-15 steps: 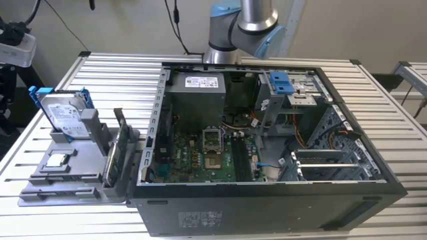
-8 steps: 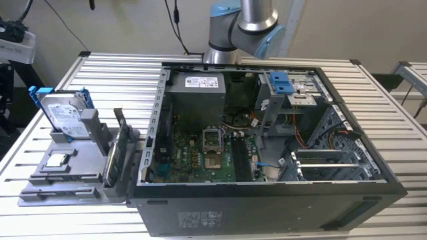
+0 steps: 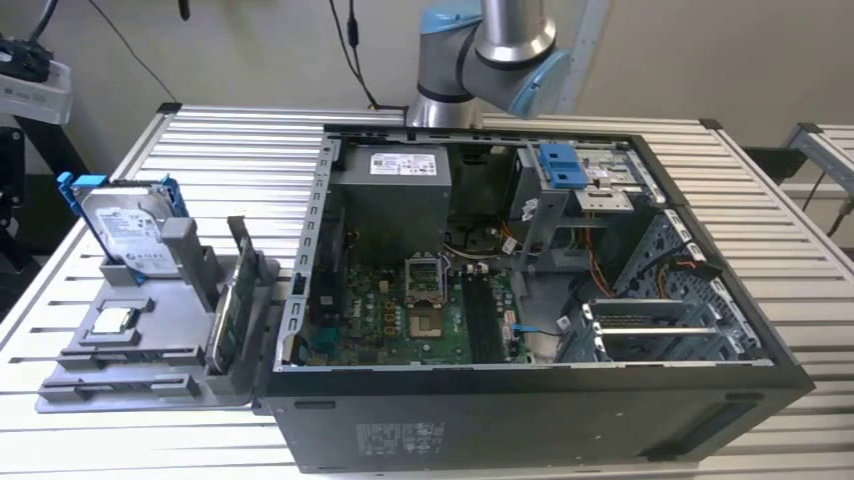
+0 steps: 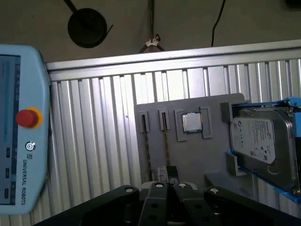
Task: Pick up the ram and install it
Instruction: 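Pick up the ram and move it above insertion slot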
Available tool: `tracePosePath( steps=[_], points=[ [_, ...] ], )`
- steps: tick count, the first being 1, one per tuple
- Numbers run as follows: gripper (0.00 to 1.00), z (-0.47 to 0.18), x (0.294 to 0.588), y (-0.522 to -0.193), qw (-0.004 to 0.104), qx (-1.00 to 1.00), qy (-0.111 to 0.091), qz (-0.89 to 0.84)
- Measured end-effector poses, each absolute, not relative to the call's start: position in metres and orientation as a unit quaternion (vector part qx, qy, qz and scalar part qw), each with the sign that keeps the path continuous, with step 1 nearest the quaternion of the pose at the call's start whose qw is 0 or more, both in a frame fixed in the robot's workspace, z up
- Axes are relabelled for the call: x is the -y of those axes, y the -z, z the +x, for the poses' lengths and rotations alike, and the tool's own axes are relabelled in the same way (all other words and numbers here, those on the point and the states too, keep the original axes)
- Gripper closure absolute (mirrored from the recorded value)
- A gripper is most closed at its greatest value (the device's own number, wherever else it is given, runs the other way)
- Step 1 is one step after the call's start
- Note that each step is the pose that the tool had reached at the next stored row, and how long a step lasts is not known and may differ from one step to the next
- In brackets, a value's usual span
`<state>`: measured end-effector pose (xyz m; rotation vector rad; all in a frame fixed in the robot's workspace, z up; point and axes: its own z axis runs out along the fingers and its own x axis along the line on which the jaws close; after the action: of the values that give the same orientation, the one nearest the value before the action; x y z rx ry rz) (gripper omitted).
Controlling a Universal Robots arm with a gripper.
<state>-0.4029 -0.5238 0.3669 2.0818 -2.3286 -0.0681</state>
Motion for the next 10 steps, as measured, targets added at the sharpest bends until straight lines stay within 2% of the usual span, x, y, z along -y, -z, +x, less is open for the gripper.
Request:
tracePosePath(
  steps=[7,10],
  points=[
    [0.88,-0.4029,0.5238,-0.3669,0.009,0.745,0.022,0.666],
    [0.7,-0.4029,0.5238,-0.3669,0.009,0.745,0.022,0.667]
  ],
)
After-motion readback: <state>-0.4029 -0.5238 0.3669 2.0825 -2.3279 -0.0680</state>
